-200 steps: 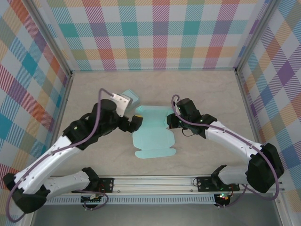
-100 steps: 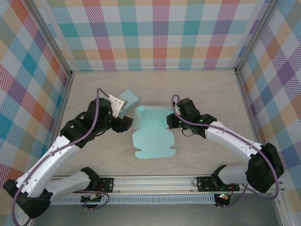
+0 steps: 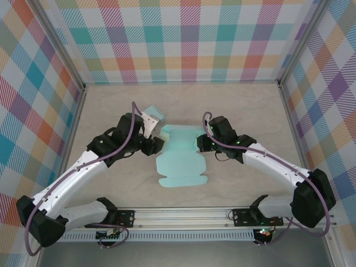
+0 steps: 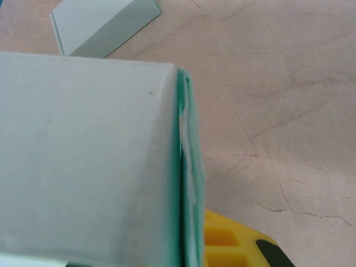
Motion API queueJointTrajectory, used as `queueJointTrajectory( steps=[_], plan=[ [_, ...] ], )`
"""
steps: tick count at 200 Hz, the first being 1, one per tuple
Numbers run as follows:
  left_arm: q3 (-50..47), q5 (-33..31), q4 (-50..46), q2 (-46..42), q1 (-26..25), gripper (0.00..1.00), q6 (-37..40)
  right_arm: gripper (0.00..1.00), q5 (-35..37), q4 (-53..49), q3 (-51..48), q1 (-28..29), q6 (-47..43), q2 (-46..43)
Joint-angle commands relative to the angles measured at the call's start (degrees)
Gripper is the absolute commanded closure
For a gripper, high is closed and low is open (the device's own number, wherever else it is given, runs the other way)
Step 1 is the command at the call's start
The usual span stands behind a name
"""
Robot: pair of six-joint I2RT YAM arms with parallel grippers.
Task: Fold the paper box
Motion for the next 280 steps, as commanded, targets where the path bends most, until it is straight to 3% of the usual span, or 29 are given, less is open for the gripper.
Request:
queueJointTrajectory(
  steps=[1,25,67,110,142,204,280],
  plan=[
    [-1.4,2.6,5.7,0.4,0.4,0.48,-1.7,1.00,-1.2,1.6,0.9,-0.2,0.7,-0.3],
    [-1.4,2.9,7.6,0.1,0.4,0.61,-2.6,1.00,-1.2,1.7,1.0,-0.2,0.9,-0.2],
    [-2.8,2.1,9.7,0.7,-0.3,0.63,-3.3,1.00,-1.6,2.1,1.3,-0.2,1.3,0.4],
    [-3.0,1.0,10.8,1.4,-1.1,0.59,-3.2,1.00,-2.6,2.4,1.4,-0.2,1.8,0.8],
    [-2.3,0.7,11.5,2.6,-2.3,0.49,-2.8,1.00,-3.6,2.9,1.2,-0.2,2.0,0.8],
    [-1.7,-4.8,11.8,3.5,-2.5,0.54,-3.8,1.00,-4.3,2.9,1.0,-0.1,2.3,0.2],
    [-2.3,-7.3,14.1,3.6,-4.3,0.51,-3.2,1.00,-5.0,3.1,0.9,0.6,3.3,0.1]
  ],
)
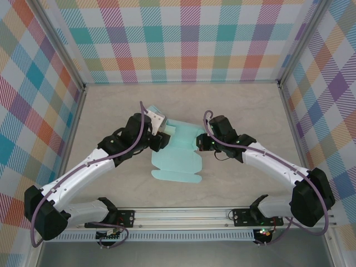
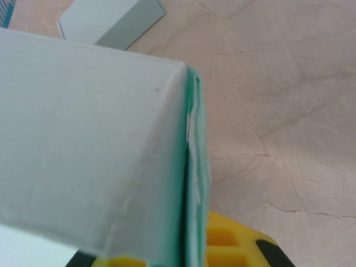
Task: Fold the paper box
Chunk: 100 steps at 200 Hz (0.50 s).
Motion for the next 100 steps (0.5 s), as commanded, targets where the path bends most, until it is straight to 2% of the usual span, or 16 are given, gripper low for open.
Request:
queueJointTrajectory(
  steps=[1,71,100],
  plan=[
    [0.5,-2.4,2.6,0.1,-0.8,0.51,-0.3,1.00,-2.9,1.8,0.9,0.9,0.5,-0.5],
    [1.3,-6.0,2.9,1.8,-2.9,0.54,-0.3,1.00,-3.0,2.0,0.5,1.7,0.9,-0.6],
    [1.7,-9.4,3.1,2.2,-3.0,0.62,-1.4,1.00,-3.0,2.2,0.1,1.9,1.0,-0.9]
  ],
)
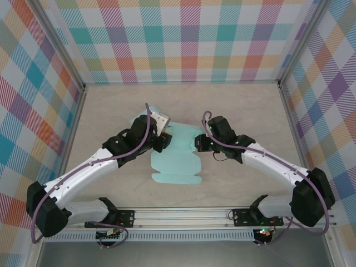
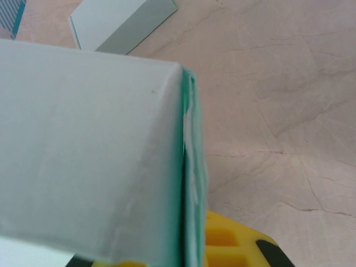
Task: Fold the paper box
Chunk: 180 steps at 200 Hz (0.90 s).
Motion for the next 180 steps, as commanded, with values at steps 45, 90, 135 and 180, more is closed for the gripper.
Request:
queueJointTrajectory(
  steps=[45,90,135,180],
  plan=[
    [1.7,-10.8,1.6,0.1,-1.0,0.97,-3.9,1.00,-1.3,2.1,-0.7,1.0,1.0,-1.8],
    [2.0,-27.9,0.2,2.2,-4.9,0.97,-11.0,1.00,1.9,2.6,-0.6,3.5,5.2,-0.9],
    [-1.2,-47.5,-2.5,4.3,-9.3,0.99,-25.7,1.00,4.4,1.2,1.0,5.4,8.8,1.2],
    [4.0,-59.1,-16.4,9.6,-9.8,1.00,-35.9,1.00,4.4,0.7,3.3,6.4,9.4,3.8]
  ],
)
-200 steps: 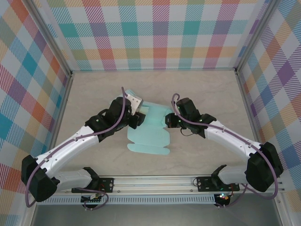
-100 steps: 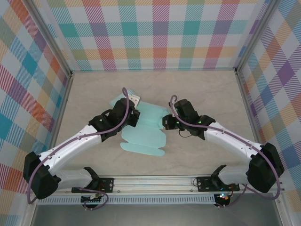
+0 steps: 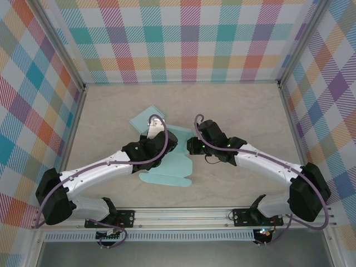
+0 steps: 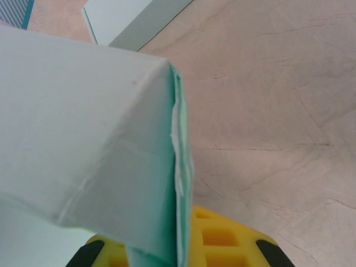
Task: Fold the paper box
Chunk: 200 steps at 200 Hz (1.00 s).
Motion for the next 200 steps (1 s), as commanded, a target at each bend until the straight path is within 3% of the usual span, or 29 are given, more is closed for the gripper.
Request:
queueJointTrajectory(
  steps=[1,21,59,121,153,200],
  plan=[
    [4.2,-16.4,-9.4,2.4,1.7,1.00,-11.6,1.00,0.5,-1.6,1.8,0.4,3.0,0.4],
    [6.5,-16.8,-15.9,4.5,3.6,1.00,-15.1,1.00,0.8,-1.8,2.2,0.6,3.1,0.8],
    [4.6,-11.6,-12.8,4.4,7.2,1.00,-12.9,1.00,1.8,-2.9,2.7,0.7,3.1,1.0],
    [8.2,-13.2,-18.1,9.3,9.6,1.00,-14.0,1.00,2.5,-3.8,3.6,0.7,3.3,1.8],
    [5.5,0.7,-8.6,5.1,9.5,1.00,-9.6,1.00,2.8,-5.2,5.0,0.7,2.7,3.5],
    [6.1,15.5,-7.9,1.6,9.1,0.74,-10.3,1.00,5.5,-11.2,6.9,0.6,0.9,5.5]
  ],
)
